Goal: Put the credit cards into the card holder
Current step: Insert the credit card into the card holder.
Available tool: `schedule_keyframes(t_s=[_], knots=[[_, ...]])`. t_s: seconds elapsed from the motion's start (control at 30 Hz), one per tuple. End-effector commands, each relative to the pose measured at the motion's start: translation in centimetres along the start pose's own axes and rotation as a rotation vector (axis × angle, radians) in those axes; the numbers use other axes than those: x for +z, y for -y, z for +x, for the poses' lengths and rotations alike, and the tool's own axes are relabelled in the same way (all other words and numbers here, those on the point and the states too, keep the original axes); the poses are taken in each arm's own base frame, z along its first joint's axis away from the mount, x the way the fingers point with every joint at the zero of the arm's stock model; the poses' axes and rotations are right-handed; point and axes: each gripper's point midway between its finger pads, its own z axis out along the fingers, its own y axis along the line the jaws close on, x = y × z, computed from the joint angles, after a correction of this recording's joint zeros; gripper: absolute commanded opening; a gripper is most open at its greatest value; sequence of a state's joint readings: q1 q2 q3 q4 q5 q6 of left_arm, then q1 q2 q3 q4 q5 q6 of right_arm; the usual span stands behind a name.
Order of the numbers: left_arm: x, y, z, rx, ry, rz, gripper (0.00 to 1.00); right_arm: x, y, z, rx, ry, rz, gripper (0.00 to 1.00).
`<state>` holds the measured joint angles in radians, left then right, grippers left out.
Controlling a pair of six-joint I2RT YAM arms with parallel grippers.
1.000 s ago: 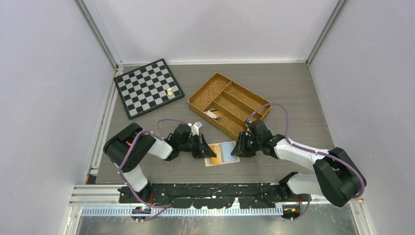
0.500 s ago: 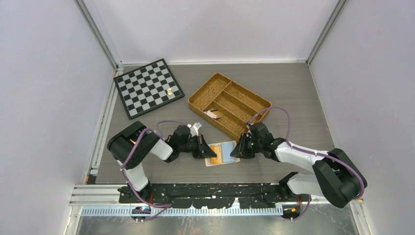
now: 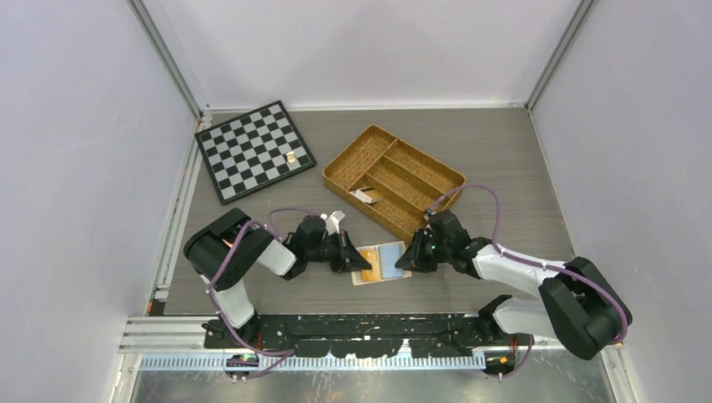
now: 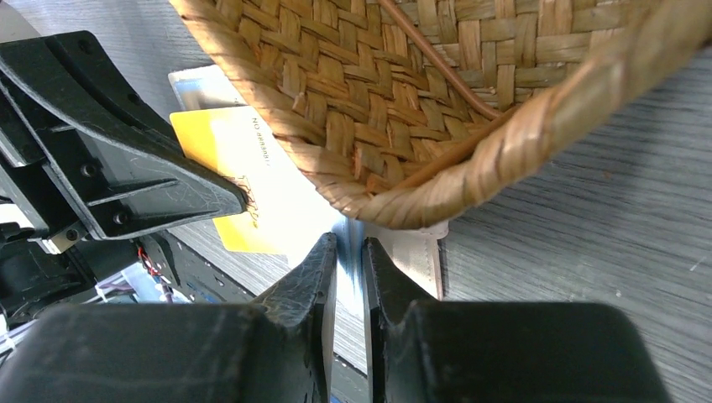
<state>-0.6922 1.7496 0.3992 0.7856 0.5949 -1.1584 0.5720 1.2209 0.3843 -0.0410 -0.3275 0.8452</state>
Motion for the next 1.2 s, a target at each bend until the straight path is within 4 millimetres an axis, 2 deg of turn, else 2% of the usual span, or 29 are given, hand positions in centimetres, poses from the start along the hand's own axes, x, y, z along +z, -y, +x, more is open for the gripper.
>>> schedule_keyframes(t_s=[0.0, 0.3, 0.67, 1.17], knots=[[-0.4, 0.5, -0.1, 0.004, 0.022, 0.002, 0.0, 0.0, 1.6, -0.8, -0.011, 0.042, 0.101, 0.0], [-0.5, 1.8, -0.2, 0.002, 0.003, 0.028, 0.0, -0.3, 3.9, -1.2, -0.066, 0.047, 0.228, 0.0], [-0.1, 3.4, -0.9, 0.016, 0.003, 0.073, 0.0, 0.0, 4.1, -1.0, -0.077, 0.028, 0.239, 0.0], [1.2, 1.8, -1.0, -0.002, -0.008, 0.06, 0.0, 0.1, 4.2, -0.9, -0.08, 0.015, 0.245, 0.01]])
